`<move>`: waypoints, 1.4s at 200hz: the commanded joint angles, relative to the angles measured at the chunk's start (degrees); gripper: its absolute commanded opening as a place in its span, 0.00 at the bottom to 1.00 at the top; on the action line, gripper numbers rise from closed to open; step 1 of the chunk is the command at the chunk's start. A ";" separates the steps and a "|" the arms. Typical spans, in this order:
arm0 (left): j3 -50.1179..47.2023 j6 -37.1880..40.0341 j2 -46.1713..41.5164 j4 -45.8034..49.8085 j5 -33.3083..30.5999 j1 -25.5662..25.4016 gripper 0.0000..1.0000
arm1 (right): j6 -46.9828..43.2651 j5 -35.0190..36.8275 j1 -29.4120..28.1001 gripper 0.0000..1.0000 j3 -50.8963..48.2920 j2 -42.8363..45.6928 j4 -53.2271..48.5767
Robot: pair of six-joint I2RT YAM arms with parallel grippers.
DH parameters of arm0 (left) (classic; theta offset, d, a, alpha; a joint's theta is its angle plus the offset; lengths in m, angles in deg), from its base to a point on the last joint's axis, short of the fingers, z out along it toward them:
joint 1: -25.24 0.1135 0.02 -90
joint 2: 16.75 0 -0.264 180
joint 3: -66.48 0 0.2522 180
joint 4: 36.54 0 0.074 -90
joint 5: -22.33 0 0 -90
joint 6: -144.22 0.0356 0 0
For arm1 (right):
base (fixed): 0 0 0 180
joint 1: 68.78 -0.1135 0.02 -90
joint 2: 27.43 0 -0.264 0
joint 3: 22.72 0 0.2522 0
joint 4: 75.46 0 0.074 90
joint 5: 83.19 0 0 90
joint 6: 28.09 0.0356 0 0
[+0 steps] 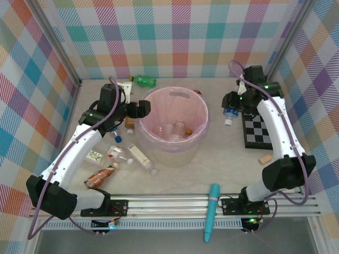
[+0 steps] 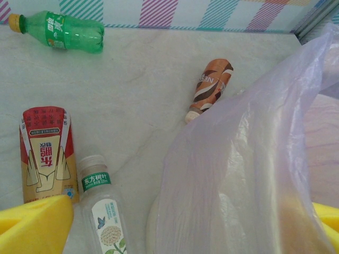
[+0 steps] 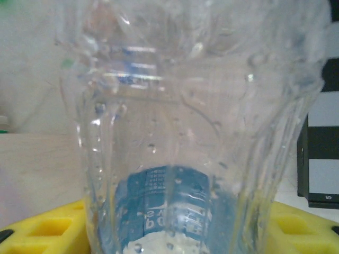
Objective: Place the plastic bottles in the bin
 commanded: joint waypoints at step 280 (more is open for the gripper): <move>-1.55 4.71 -0.34 2.73 -4.53 0.65 0.91 | -2.40 5.58 -35.94 0.63 11.22 -24.51 0.46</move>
